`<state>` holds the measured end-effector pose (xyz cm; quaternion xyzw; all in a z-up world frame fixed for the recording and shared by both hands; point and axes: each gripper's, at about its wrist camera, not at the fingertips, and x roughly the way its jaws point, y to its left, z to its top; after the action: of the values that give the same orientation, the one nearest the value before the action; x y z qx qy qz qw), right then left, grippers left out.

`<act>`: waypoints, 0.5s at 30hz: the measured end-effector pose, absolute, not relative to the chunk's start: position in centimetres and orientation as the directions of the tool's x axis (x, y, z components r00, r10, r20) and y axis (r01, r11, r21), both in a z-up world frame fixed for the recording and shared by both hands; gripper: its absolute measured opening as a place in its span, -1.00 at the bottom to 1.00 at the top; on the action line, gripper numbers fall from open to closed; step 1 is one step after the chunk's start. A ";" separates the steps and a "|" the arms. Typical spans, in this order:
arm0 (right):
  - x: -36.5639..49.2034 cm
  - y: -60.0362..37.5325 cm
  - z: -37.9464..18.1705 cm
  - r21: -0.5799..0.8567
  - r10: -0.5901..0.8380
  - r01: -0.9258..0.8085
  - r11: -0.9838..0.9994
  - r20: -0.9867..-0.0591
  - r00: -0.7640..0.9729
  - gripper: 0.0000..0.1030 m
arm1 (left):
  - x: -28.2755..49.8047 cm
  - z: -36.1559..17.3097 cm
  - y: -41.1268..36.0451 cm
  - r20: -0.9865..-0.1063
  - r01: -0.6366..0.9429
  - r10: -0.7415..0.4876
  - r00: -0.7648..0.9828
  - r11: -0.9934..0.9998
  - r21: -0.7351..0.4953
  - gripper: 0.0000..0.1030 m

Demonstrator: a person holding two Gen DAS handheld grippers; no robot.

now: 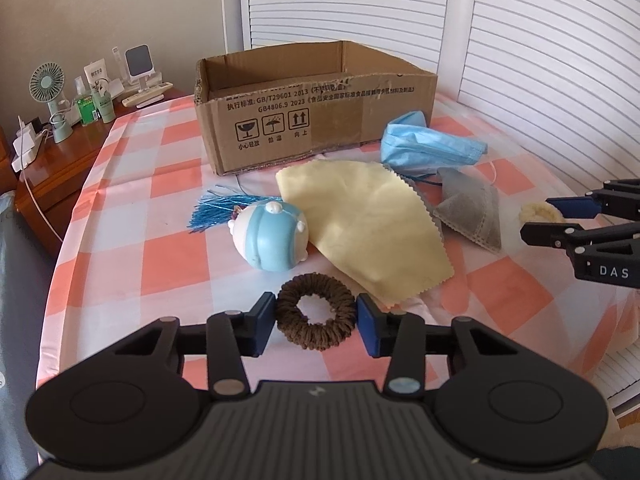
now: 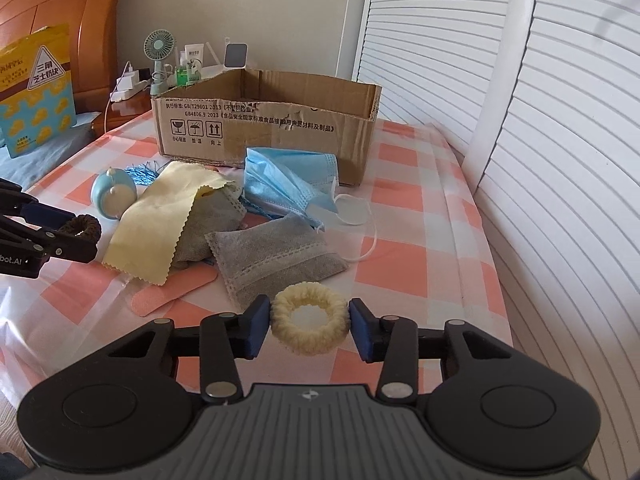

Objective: Organize soft objects
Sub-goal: 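Carry the brown hair tie into the box and open the left gripper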

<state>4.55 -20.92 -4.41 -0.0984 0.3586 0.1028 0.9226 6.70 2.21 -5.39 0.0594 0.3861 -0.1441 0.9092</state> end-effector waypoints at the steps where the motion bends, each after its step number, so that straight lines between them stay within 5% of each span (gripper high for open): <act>1: 4.5 -20.9 -4.2 -0.111 0.120 -0.264 0.958 -0.682 0.722 -0.07 | 6.6 -5.2 2.3 -0.719 0.311 -0.219 0.659 0.950 -0.003 -0.17; 15: 5.8 -21.1 -0.5 -0.124 0.161 -0.317 0.940 -0.657 0.737 -0.07 | 6.7 -0.5 3.1 -0.699 0.377 -0.280 0.658 0.926 -0.016 -0.18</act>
<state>5.85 -21.14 -0.50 -0.1145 0.3391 0.1293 0.9247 6.69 3.09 -0.53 0.0652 0.3719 -0.1810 0.9081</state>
